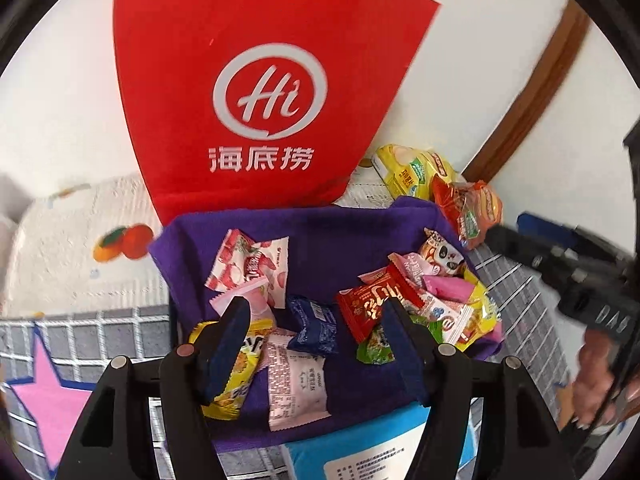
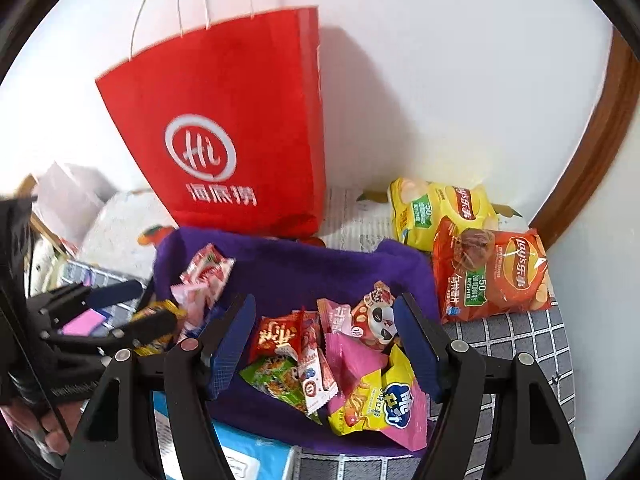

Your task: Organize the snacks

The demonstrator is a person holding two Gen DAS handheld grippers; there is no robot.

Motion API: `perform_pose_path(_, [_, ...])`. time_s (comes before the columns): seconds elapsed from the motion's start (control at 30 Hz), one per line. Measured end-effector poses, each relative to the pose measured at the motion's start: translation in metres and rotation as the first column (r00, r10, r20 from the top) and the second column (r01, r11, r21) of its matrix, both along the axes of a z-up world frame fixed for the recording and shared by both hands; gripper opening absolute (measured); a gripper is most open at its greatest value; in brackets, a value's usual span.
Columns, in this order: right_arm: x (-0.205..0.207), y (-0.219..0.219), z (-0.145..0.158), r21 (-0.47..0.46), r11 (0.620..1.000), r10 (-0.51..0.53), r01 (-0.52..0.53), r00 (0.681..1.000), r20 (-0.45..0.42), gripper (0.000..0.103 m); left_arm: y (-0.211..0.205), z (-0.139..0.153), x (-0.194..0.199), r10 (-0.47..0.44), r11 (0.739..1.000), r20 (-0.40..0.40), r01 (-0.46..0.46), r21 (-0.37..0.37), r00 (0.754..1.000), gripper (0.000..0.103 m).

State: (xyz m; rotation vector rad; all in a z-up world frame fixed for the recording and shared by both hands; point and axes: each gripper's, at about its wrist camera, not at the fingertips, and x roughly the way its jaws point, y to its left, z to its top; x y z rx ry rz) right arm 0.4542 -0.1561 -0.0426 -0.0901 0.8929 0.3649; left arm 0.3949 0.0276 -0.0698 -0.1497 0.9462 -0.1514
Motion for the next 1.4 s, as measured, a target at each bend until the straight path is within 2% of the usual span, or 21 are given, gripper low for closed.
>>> perform_pose_path(0.17, [-0.012, -0.009, 0.020, 0.035, 0.999, -0.033, 0.032, 0.998, 0.053, 0.067, -0.010, 0.014, -0.010, -0.021, 0.998, 0.022, 0.020, 0.058, 1.000, 0.068])
perform_pose_path(0.3, [-0.029, -0.012, 0.032, 0.023, 0.997, -0.072, 0.070, 0.994, 0.087, 0.067, -0.014, 0.027, -0.021, -0.031, 0.998, 0.047, 0.028, 0.060, 0.998, 0.070])
perform_pose_path(0.37, [-0.040, -0.016, 0.035, 0.036, 0.996, -0.083, 0.081, 0.994, 0.071, 0.067, -0.018, 0.032, -0.026, -0.027, 0.996, 0.046, 0.023, 0.083, 0.999, 0.074])
perform_pose_path(0.4, [-0.048, -0.019, 0.036, 0.040, 0.995, -0.092, 0.089, 0.994, 0.059, 0.067, -0.021, 0.034, -0.030, -0.022, 0.993, 0.046, 0.017, 0.117, 0.999, 0.074])
perform_pose_path(0.5, [-0.075, -0.029, 0.040, 0.058, 0.992, -0.113, 0.110, 0.992, 0.052, 0.064, -0.031, 0.042, -0.039, -0.034, 0.989, 0.059, 0.025, 0.147, 0.998, 0.074])
perform_pose_path(0.6, [-0.108, -0.041, 0.046, 0.056, 0.989, -0.142, 0.139, 0.988, 0.063, 0.069, -0.042, 0.055, -0.052, -0.060, 0.987, 0.069, 0.049, 0.156, 0.996, 0.075])
perform_pose_path(0.67, [-0.135, -0.049, 0.052, 0.044, 0.987, -0.160, 0.157, 0.983, 0.085, 0.079, -0.048, 0.065, -0.068, -0.066, 0.985, 0.100, 0.048, 0.166, 0.993, 0.086])
perform_pose_path(0.77, [-0.171, -0.057, 0.061, 0.020, 0.982, -0.186, 0.185, 0.971, 0.148, 0.091, -0.053, 0.076, -0.100, -0.070, 0.985, 0.118, 0.050, 0.166, 0.991, 0.090])
perform_pose_path(0.83, [-0.192, -0.062, 0.063, 0.013, 0.979, -0.204, 0.205, 0.963, 0.175, 0.093, -0.053, 0.081, -0.119, -0.069, 0.987, 0.133, 0.048, 0.153, 0.989, 0.091])
perform_pose_path(0.87, [-0.202, -0.065, 0.063, 0.020, 0.976, -0.215, 0.215, 0.961, 0.177, 0.094, -0.053, 0.084, -0.130, -0.066, 0.989, 0.141, 0.045, 0.143, 0.988, 0.096])
perform_pose_path(0.93, [-0.219, -0.073, 0.061, 0.053, 0.972, -0.236, 0.231, 0.959, 0.153, 0.096, -0.051, 0.087, -0.154, -0.047, 0.992, 0.158, 0.027, 0.127, 0.986, 0.100])
perform_pose_path(1.0, [-0.238, -0.081, 0.057, 0.090, 0.966, -0.255, 0.244, 0.958, 0.133, 0.098, -0.052, 0.088, -0.180, -0.035, 0.993, 0.168, 0.016, 0.114, 0.985, 0.100])
perform_pose_path(1.13, [-0.276, -0.085, 0.052, 0.079, 0.964, -0.262, 0.253, 0.955, 0.141, 0.100, -0.055, 0.086, -0.220, -0.035, 0.995, 0.186, 0.016, 0.102, 0.982, 0.100])
perform_pose_path(1.4, [-0.341, -0.092, 0.042, 0.077, 0.957, -0.290, 0.281, 0.946, 0.146, 0.100, -0.060, 0.090, -0.291, 0.028, 0.986, 0.256, -0.069, 0.154, 0.966, 0.101])
